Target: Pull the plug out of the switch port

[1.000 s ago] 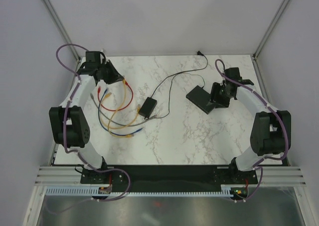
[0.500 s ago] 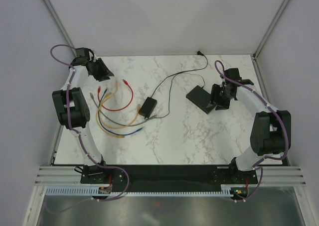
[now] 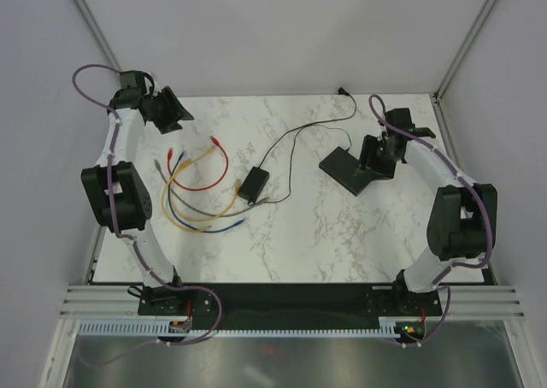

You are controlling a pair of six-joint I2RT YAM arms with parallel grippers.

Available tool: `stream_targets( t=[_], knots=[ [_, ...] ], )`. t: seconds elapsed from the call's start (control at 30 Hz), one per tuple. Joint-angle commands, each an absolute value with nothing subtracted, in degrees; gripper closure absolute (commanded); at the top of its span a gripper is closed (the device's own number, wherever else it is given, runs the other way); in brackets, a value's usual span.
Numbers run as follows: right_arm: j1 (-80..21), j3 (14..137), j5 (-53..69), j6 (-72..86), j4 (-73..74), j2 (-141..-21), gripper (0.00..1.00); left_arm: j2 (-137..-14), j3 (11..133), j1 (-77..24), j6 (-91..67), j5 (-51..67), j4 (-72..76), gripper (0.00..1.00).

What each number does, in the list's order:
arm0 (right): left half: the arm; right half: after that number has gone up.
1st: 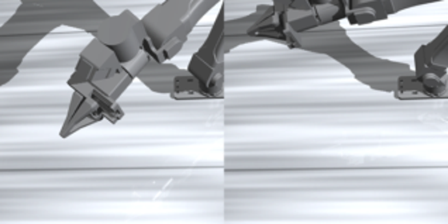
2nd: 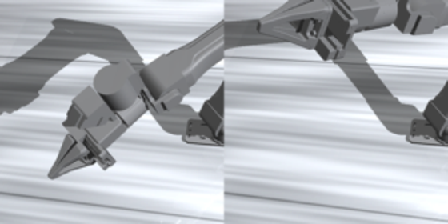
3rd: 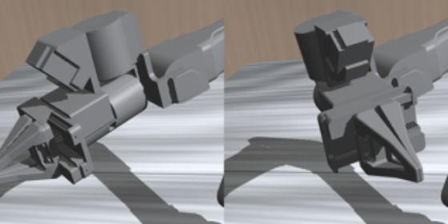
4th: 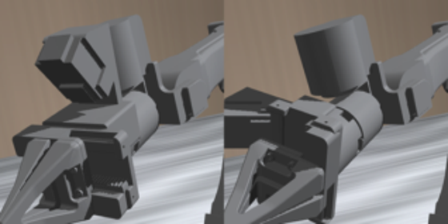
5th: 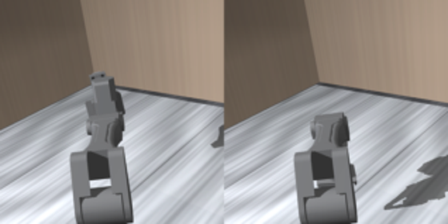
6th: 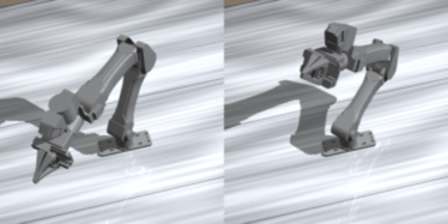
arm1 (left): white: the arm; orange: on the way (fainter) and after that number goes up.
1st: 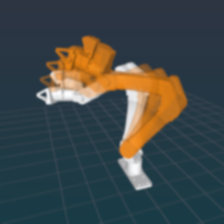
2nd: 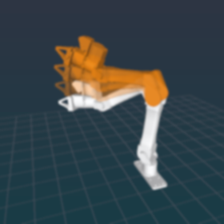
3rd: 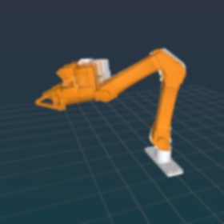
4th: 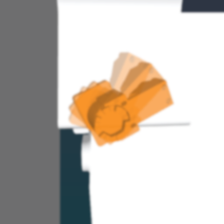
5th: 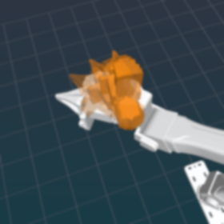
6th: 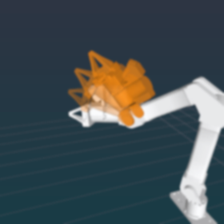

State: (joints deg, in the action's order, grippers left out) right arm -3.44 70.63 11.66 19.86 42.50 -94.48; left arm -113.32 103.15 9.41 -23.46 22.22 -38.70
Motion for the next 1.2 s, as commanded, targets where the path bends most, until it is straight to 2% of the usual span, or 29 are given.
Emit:
stream_targets(
  t=[0.0, 0.17, 0.3, 0.4, 0.5, 0.8, 1.07, 1.17],
  knots=[
    [-2.64, 76.54, 10.99, 19.86, 42.36, -97.98, 0.36, -103.37, 98.72, 6.26, -25.4, 24.96, -40.08, 0.42],
    [-2.55, 83.82, 10.98, 19.95, 42.54, -103.7, 0.29, -94.33, 84.66, -3.06, -27.68, 26.1, -37.45, 0.44],
    [-2.46, 88.67, 11.34, 19.6, 42.71, -109.93, 0.26, -85.63, 72.46, -18.05, -31.63, 26.72, -32.53, 0.45],
    [-2.46, 91.92, 11.43, 18.81, 42.8, -114.32, 0.25, -82.28, 66.38, -26.86, -34.97, 28.9, -27.71, 0.44],
    [-2.46, 94.74, 11.16, 17.67, 42.98, -117.93, 0.24, -81.74, 65.04, -31.18, -35.16, 32.59, -26.02, 0.45],
    [-1.93, 98.0, 13.27, 17.14, 43.16, -123.66, 0.29, -77.87, 66.18, -32.34, -32.17, 33.57, -27.68, 0.47],
    [-2.02, 82.55, 15.03, 20.3, 37.62, -114.63, 0.41, -81.47, 67.84, -32.34, -32.87, 33.66, -27.77, 0.47],
    [-2.11, 75.34, 17.05, 21.62, 34.99, -109.7, 0.43, -83.84, 69.69, -32.34, -32.7, 34.19, -27.69, 0.47]
  ],
)
